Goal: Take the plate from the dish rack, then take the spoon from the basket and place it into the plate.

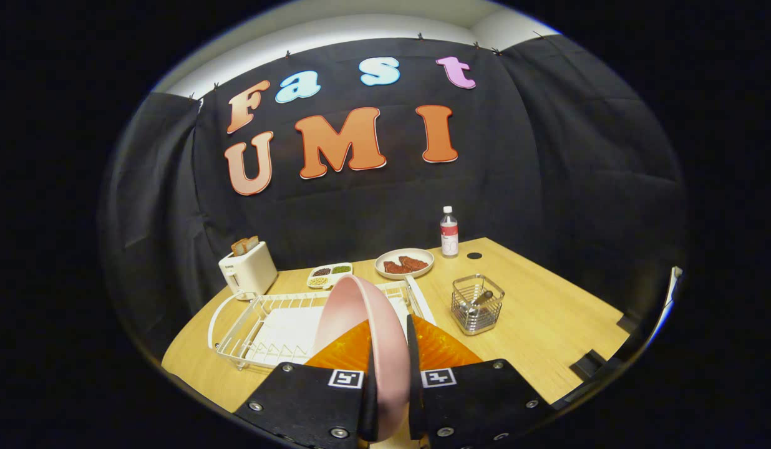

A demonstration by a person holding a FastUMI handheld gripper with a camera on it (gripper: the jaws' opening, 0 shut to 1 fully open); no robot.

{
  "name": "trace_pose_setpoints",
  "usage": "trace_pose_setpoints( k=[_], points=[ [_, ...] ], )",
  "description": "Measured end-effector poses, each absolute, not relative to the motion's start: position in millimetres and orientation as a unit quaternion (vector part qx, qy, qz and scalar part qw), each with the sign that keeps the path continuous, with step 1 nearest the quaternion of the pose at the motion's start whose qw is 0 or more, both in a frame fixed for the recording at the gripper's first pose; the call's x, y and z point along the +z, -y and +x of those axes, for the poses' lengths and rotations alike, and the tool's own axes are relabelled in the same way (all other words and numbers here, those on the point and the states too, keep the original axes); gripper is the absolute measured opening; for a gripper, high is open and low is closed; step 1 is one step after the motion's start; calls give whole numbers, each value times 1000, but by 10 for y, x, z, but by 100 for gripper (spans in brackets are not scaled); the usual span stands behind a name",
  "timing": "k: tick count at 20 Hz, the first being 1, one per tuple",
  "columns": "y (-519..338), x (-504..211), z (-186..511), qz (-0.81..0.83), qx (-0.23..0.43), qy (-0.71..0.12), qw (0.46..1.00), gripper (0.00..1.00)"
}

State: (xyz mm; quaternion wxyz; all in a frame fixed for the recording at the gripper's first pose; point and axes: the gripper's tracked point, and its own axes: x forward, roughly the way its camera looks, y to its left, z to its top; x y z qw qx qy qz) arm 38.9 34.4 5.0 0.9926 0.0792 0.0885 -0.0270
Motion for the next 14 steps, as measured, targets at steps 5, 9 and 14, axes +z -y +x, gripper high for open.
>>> trace_pose_setpoints(
  k=[5, 9, 14],
  points=[
    [-390, -520, 5, 157, -10, -123, 980, 19],
    [-450, -911, -136, 223, 11, -150, 963, 19],
    [-502, -1226, -52, 282, 27, -176, 943, 19]
  ],
)
